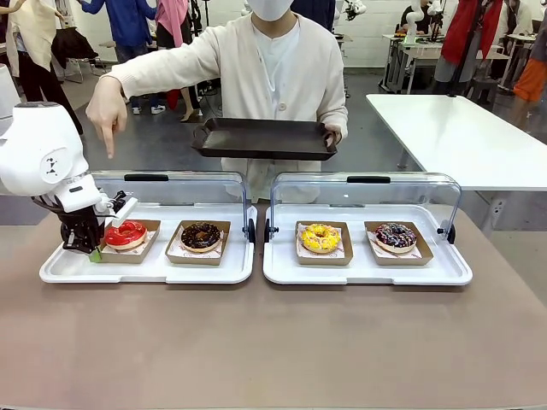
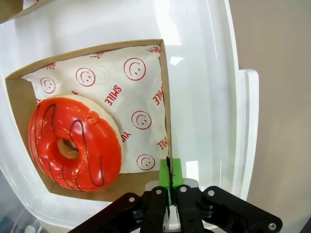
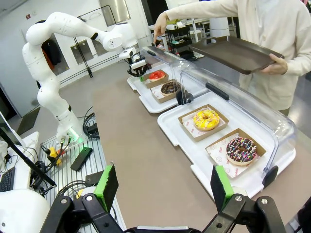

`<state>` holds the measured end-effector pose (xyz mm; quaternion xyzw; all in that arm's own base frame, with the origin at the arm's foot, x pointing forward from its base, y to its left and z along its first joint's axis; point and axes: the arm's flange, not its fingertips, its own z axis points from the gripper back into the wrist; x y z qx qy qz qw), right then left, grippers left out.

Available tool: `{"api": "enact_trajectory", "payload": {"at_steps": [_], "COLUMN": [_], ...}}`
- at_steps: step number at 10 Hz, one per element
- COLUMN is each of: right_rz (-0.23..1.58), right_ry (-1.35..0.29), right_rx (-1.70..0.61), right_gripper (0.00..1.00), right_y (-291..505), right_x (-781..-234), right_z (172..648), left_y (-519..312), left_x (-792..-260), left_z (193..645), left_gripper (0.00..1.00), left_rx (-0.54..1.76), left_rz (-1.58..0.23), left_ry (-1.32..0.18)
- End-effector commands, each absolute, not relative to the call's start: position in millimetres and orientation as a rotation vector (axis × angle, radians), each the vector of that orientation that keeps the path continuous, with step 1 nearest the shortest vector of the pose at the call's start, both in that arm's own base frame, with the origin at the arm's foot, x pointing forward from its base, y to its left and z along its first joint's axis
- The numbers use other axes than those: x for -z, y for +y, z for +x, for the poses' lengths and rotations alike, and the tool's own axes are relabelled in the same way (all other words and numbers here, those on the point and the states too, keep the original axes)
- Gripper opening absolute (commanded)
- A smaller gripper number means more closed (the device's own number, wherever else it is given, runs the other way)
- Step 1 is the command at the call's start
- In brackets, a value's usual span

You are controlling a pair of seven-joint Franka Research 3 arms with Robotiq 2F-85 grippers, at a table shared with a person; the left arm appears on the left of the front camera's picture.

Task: Provide the desired donut to the person.
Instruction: Pick up and lift the Paper togo box containing the Donut pointed at by the person.

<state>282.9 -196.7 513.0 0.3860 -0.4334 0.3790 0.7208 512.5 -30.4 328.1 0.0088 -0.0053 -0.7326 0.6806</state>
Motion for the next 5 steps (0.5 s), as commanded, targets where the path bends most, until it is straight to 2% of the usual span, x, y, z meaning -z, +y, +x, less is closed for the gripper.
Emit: {"api": "enact_trajectory", "payload": {"at_steps": [1,5], "right_rz": [0.863,0.863], "right_ry": [-0.972,-0.972], "right_rx": [-0.840,-0.840], "right_gripper": [1.00,1.00], "right_y": [-195.5,-195.5], "right_x": [-511.8,-511.8], "right_z": [283.9,283.9], "left_y": [-27.0,-17.8], "left_x": [-333.2,-404.3], "left_z": [504.4,451.3], "left_gripper": [0.00,0.00], "left_rx": [1.692,1.728], "left_rz": [0.043,-0.025], "left_ry": [0.001,0.006]}}
